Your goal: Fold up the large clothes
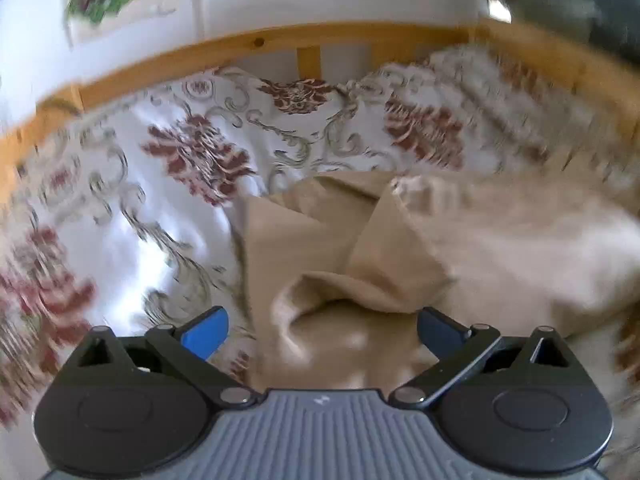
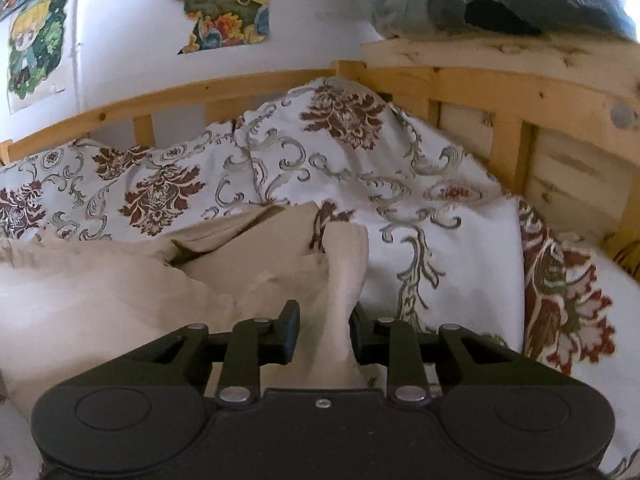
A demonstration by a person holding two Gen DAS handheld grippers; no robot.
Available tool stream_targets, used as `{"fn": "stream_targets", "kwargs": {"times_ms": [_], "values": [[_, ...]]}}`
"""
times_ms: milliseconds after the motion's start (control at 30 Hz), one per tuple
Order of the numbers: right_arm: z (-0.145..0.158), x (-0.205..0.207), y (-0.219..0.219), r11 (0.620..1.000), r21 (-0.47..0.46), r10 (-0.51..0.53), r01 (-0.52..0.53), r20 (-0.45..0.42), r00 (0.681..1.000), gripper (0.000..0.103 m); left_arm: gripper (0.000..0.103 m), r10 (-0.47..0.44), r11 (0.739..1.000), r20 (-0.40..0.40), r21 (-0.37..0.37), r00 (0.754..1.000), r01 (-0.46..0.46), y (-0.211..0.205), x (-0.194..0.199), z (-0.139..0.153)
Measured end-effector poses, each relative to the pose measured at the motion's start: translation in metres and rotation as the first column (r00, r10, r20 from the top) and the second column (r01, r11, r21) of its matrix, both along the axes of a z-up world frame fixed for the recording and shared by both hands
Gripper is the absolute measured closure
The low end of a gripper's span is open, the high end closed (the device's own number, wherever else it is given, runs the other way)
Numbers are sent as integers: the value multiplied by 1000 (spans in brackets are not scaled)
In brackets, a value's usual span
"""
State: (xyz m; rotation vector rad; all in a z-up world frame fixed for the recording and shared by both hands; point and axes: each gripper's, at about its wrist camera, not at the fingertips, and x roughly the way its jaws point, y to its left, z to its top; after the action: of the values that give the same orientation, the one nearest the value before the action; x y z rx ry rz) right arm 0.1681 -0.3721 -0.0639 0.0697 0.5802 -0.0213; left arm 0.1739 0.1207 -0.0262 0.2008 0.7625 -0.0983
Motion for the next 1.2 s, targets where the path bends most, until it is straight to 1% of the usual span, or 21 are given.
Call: {"fn": "stream_targets", "kwargs": {"times_ms": [100,133,167,200,233,300,333,400,433,467,500,533,567,600,633,767,867,967,1033,1133,1200], "values": [[-2,0,1,1000,-7,2,-2,-11,1000,64,1,-54,996,-21,64,998,55,-8,16,-6],[-3,2,2,1000,-9,1,-1,-15,1000,58,1,-46,996,-27,78,999,48,-11,22,-8],[-4,3,2,1000,-8,0,-1,-21,1000,56,1,-17,996,-32,83,999,20,-13,29,-12],[-7,5,3,1000,-5,3,-4,-36,999,54,2,18,997,-43,72,999,-15,-15,33,-15],[-9,6,3,1000,-2,7,-7,-49,999,53,7,51,998,-63,50,997,-48,-15,40,-18],[-12,6,5,1000,-4,11,-11,-68,998,47,21,103,993,-87,-54,991,-108,-10,45,-22],[-13,6,5,1000,-11,8,-9,-69,998,42,35,124,988,-88,-87,988,-132,-7,44,-24],[-13,2,4,1000,-16,-3,2,-64,998,39,50,174,981,-80,-78,981,-180,-5,42,-24],[-12,1,3,1000,-10,-10,9,-62,998,39,71,177,980,-73,-75,981,-183,-3,40,-24],[-10,0,1,1000,0,-20,20,-58,998,39,87,177,980,-72,-81,982,-183,-1,38,-23],[-8,-2,-2,999,13,-31,32,-49,998,40,92,191,977,-64,-89,980,-196,2,34,-20],[-6,-5,-4,999,20,-47,47,-33,998,48,95,215,972,-47,-87,975,-218,4,31,-17],[-3,-6,-5,998,24,-61,61,-11,998,60,95,245,967,-23,-70,969,-247,6,28,-13],[-1,-9,-6,997,27,-66,65,15,998,90,95,272,960,6,-66,962,-271,8,22,-8],[1,-9,-6,997,24,-72,72,35,997,96,95,297,952,25,-86,955,-294,12,17,-3],[11,-13,3,998,-13,-63,66,154,986,99,95,389,912,35,-155,921,-379,22,6,10],[12,-9,16,996,-83,-12,30,205,979,100,95,424,896,-14,-141,906,-421,32,8,4],[-7,10,21,995,-100,-5,16,114,993,100,95,435,892,-86,-97,896,-442,41,17,-22],[-25,21,19,994,-109,-11,14,34,999,99,95,418,900,-108,-86,902,-427,41,23,-37],[-35,27,25,988,-152,-3,5,15,1000,99,94,406,909,-109,-52,907,-413,32,28,-47],[-34,27,29,984,-177,-5,7,10,1000,99,93,405,906,-112,-84,908,-415,35,27,-46]]}}
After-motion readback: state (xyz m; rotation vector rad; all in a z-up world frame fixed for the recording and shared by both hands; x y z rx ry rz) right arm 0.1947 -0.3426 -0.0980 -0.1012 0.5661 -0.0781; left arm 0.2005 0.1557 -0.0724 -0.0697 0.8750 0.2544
